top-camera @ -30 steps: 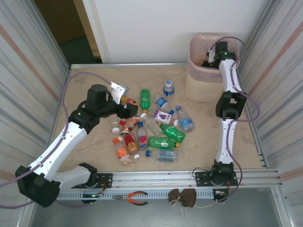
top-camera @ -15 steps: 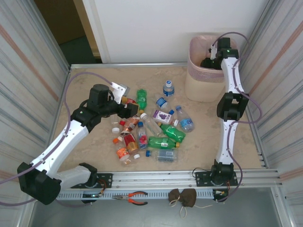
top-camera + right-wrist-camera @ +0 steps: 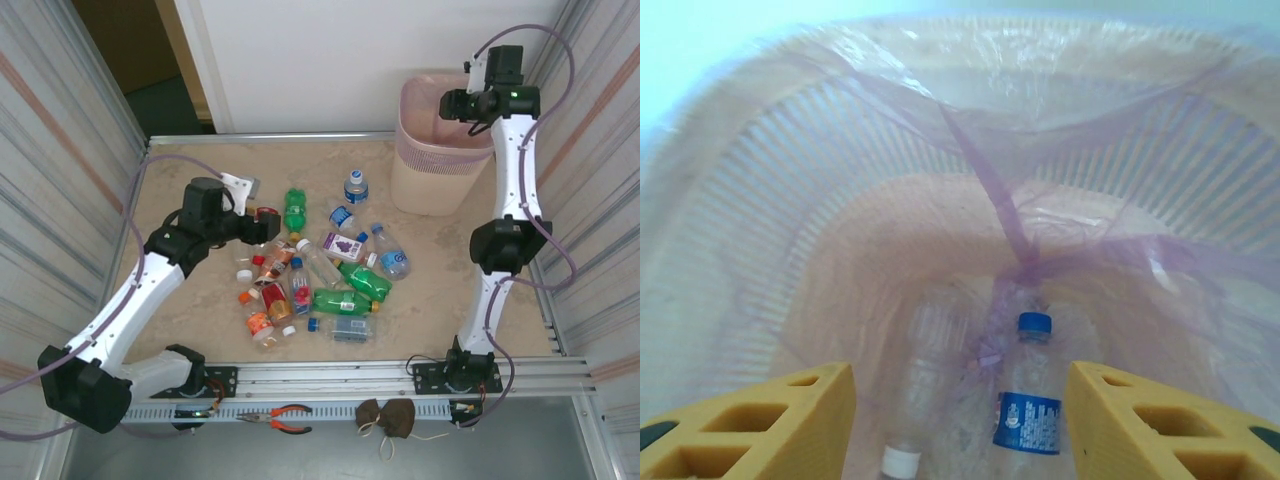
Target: Put the plastic bottles in the bin
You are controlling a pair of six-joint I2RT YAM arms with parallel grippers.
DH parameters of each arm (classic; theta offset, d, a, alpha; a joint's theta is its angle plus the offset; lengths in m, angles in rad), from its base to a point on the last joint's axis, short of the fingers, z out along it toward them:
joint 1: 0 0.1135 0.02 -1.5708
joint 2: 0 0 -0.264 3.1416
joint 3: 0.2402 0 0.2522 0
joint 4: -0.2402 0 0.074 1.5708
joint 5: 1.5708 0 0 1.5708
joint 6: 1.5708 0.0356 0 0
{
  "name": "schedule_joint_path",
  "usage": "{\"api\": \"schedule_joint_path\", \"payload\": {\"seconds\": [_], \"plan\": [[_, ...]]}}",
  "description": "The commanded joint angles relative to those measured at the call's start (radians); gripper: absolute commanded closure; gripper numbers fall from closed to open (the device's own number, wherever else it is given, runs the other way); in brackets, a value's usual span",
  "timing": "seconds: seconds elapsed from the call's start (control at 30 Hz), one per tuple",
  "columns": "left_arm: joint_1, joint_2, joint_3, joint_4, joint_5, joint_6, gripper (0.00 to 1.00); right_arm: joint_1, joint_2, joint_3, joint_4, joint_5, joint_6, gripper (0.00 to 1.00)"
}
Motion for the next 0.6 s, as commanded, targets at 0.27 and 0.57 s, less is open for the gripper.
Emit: {"api": "schedule_joint_path", "payload": {"seconds": [0.27,0.57], "plan": [[0.121,0.093,-0.015,-0.167,-0.073,-0.123,0.22,0.040,-0.412,-0.425,0.167,-0.013,0.018,0.44],[0.163,0.180,-0.030,-0.272,-0.127,-0.162,0.22,0.062,-0.651,-0.751,0.255,0.001,0.055,0.43]]}}
